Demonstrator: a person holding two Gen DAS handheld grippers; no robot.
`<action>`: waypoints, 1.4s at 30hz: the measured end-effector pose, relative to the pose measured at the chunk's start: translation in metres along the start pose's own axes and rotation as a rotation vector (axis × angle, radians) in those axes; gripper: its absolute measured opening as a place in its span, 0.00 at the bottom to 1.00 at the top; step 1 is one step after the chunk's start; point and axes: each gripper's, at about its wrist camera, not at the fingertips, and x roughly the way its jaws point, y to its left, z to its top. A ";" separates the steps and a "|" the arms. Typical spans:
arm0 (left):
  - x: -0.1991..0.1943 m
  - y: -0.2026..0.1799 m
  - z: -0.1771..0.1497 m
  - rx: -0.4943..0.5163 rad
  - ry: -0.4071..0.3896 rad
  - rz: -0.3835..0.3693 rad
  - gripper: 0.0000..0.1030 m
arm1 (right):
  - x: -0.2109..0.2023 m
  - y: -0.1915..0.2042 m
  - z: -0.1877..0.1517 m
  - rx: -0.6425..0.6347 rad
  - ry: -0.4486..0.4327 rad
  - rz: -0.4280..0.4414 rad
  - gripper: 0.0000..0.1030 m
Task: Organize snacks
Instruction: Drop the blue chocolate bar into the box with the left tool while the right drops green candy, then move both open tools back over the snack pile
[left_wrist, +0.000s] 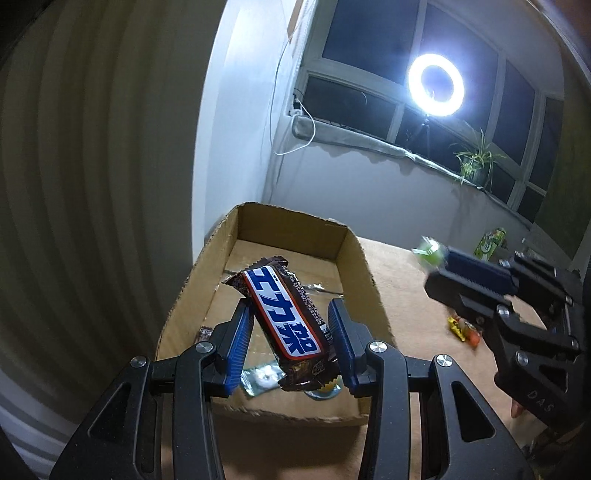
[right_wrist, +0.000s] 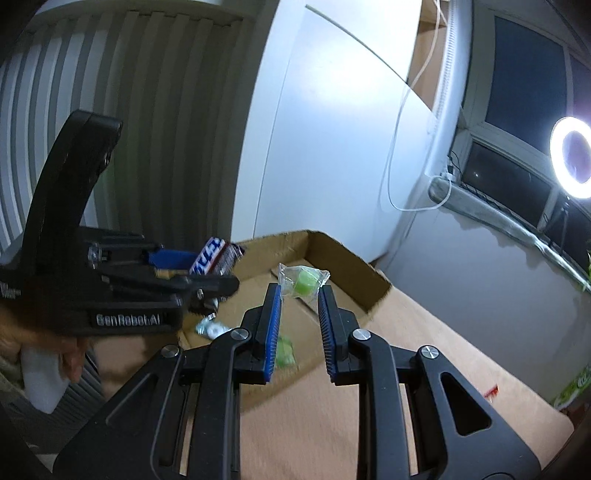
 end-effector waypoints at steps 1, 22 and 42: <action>0.003 0.001 0.001 0.000 0.004 -0.005 0.39 | 0.006 0.000 0.003 -0.002 0.001 0.000 0.21; -0.006 0.023 -0.001 -0.069 -0.034 0.017 0.63 | 0.011 0.007 -0.014 0.043 0.021 -0.015 0.51; -0.012 -0.058 0.005 0.072 -0.017 -0.017 0.68 | -0.064 -0.043 -0.068 0.166 -0.016 -0.107 0.52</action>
